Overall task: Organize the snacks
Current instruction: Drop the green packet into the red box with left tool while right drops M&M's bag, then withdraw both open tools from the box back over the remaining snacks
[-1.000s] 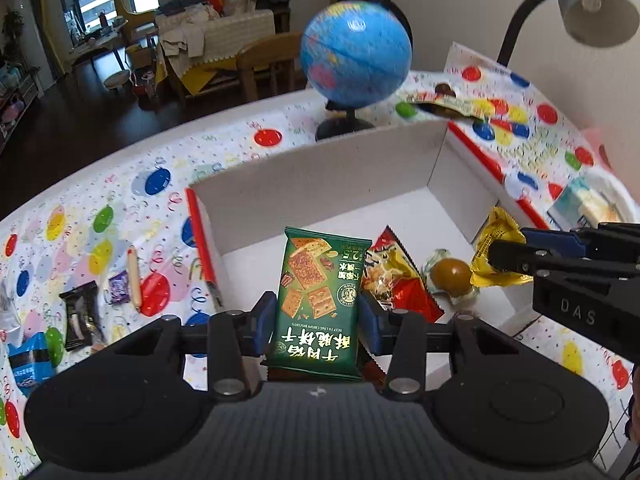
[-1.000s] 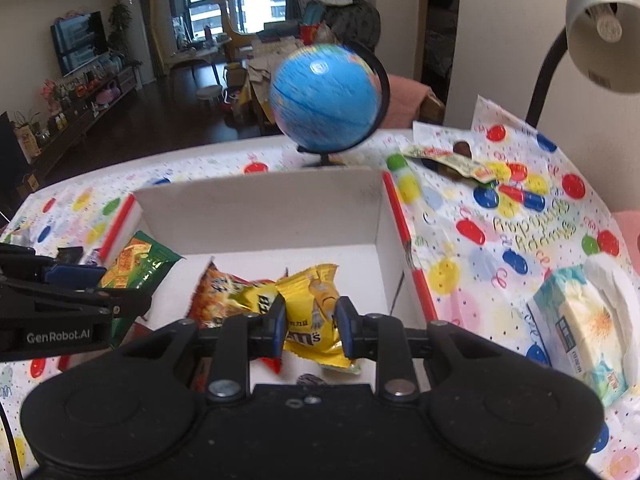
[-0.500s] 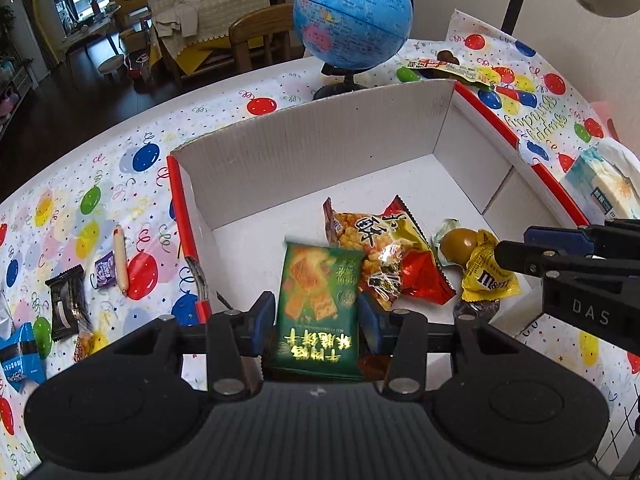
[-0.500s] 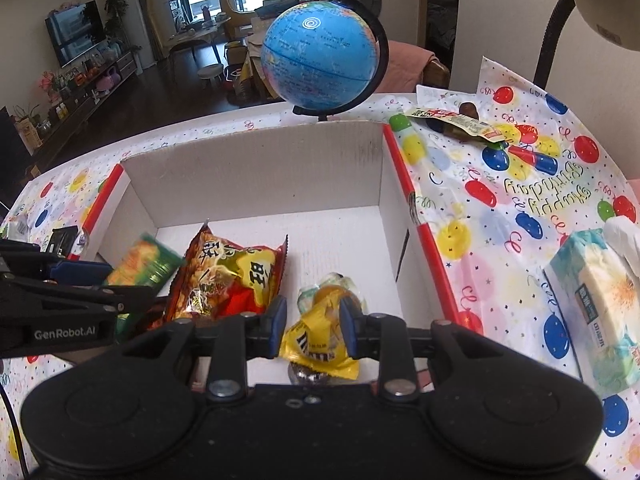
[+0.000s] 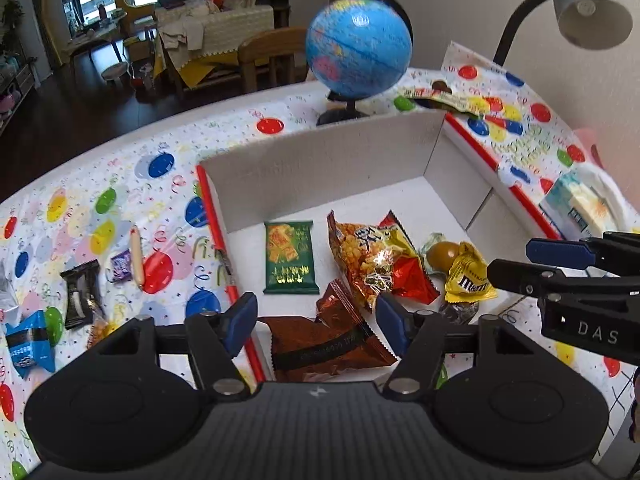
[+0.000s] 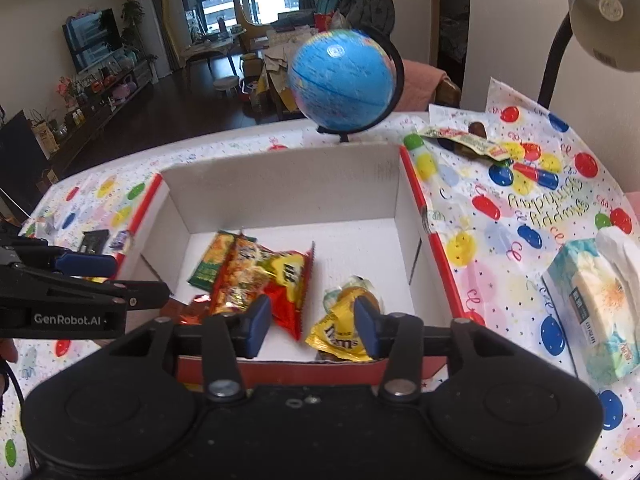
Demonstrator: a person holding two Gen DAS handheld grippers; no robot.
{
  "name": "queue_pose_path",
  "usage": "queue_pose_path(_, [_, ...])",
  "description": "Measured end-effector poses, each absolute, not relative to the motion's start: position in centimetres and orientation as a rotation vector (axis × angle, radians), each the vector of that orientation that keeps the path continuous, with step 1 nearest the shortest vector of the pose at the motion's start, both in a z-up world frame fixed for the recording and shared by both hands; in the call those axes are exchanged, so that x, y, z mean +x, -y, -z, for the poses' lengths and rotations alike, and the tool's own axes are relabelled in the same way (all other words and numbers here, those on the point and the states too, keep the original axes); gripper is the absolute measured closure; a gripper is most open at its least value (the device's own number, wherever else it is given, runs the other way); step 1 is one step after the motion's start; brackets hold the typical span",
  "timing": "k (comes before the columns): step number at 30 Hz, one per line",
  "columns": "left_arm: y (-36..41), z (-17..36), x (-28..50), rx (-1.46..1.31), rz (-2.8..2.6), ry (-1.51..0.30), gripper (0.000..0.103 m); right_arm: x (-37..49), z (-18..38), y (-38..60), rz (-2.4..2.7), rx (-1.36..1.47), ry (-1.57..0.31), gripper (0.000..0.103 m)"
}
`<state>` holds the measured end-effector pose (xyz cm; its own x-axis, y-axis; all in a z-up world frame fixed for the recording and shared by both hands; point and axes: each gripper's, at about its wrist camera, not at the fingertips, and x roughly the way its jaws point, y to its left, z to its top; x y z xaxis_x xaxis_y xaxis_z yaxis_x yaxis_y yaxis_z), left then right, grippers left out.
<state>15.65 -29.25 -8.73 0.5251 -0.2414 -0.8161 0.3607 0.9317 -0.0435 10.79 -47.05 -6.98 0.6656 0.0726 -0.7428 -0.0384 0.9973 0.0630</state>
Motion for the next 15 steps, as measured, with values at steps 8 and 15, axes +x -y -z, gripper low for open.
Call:
queue_pose_path(8, [26.6, 6.3, 14.2, 0.101, 0.36, -0.888, 0.03, 9.6, 4.3, 44.6, -0.09, 0.02, -0.778, 0.033])
queue_pose_path(15, [23.0, 4.6, 13.2, 0.079, 0.332, -0.838, 0.029, 9.5, 2.8, 41.3, -0.126, -0.001, -0.744, 0.016])
